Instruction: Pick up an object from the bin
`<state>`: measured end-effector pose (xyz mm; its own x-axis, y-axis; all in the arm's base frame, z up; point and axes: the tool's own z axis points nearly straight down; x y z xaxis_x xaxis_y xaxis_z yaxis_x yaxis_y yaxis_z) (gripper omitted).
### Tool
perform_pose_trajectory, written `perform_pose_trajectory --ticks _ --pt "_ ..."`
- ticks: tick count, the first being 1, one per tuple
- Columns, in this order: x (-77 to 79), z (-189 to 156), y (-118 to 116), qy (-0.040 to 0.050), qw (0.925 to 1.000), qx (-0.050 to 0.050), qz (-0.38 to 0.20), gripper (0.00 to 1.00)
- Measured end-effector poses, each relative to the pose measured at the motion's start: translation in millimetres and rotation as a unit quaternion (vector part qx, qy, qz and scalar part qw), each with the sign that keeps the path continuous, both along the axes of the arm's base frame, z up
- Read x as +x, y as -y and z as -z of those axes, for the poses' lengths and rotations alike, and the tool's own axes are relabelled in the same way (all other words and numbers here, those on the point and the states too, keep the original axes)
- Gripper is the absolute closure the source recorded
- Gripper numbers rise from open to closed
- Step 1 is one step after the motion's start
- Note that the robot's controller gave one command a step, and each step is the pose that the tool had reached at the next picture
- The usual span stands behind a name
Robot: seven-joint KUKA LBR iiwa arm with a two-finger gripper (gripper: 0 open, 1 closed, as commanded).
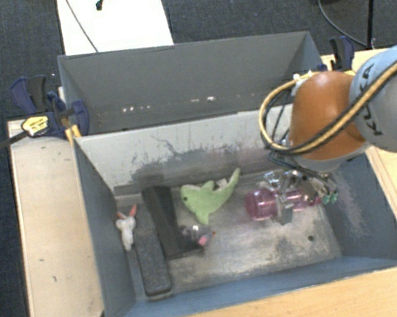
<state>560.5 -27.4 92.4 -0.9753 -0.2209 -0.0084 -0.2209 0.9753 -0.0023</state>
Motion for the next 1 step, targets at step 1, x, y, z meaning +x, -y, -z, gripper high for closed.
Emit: perform_pose_trajectory --ticks 1 --pt "1.3 -17.5 0.1 0.0022 1.0 0.0 0.0 1.0"
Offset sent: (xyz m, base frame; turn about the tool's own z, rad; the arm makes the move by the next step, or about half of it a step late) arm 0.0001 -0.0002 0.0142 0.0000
